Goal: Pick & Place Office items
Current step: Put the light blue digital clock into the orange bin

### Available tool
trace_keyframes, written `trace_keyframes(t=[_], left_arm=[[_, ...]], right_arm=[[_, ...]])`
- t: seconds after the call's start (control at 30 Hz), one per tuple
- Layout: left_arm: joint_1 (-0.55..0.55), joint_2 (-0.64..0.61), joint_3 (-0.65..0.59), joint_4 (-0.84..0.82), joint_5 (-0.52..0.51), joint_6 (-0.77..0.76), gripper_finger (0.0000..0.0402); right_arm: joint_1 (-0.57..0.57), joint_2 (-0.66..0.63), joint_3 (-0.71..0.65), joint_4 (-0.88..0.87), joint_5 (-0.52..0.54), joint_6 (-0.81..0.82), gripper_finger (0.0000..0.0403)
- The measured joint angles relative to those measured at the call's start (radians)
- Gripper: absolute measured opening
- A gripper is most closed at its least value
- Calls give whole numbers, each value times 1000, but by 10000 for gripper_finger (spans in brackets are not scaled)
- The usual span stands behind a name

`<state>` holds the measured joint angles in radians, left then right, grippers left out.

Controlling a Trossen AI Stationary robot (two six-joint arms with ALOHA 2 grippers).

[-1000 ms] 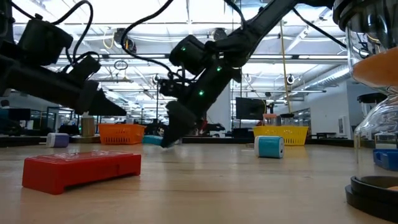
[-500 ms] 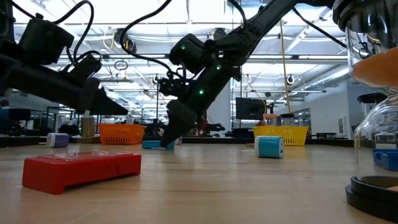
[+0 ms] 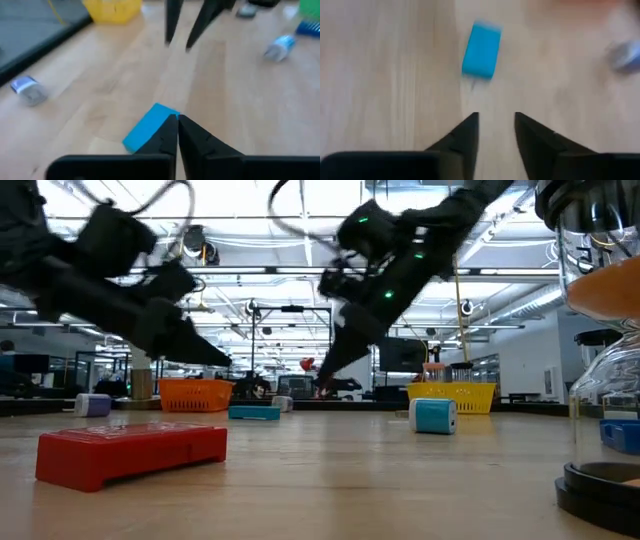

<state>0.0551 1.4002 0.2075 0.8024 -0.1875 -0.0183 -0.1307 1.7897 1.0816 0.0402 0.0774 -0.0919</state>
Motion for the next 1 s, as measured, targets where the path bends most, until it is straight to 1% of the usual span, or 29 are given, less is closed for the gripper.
trace_keyframes(t=[0.13,0.17,0.27,0.33,0.4,0.47,0.53,0.7,0.83,1.0], left_arm=[[57,0,139,-299,29,41,61],[67,0,170,-362,34,45,73],[98,0,252,-491,77,90,111],[115,7,293,-550,142,121,137],[128,12,323,-593,208,148,164],[137,30,352,-622,246,161,190],[143,38,367,-656,260,181,214],[148,84,379,-649,255,245,260],[160,120,388,-650,248,268,278],[167,188,418,-640,251,284,277]], right_arm=[[0,-136,-210,201,-1,-3,49],[-2,-175,-255,221,-1,-3,37],[-9,-273,-364,306,-3,-3,9],[-14,-336,-436,339,-3,-1,3],[-15,-380,-489,412,-2,1,8],[-14,-427,-546,461,-3,1,13],[-14,-455,-590,525,-4,1,16],[-14,-488,-660,643,-2,2,16],[-14,-488,-669,659,-2,1,11],[-14,-488,-668,687,-1,-1,6]])
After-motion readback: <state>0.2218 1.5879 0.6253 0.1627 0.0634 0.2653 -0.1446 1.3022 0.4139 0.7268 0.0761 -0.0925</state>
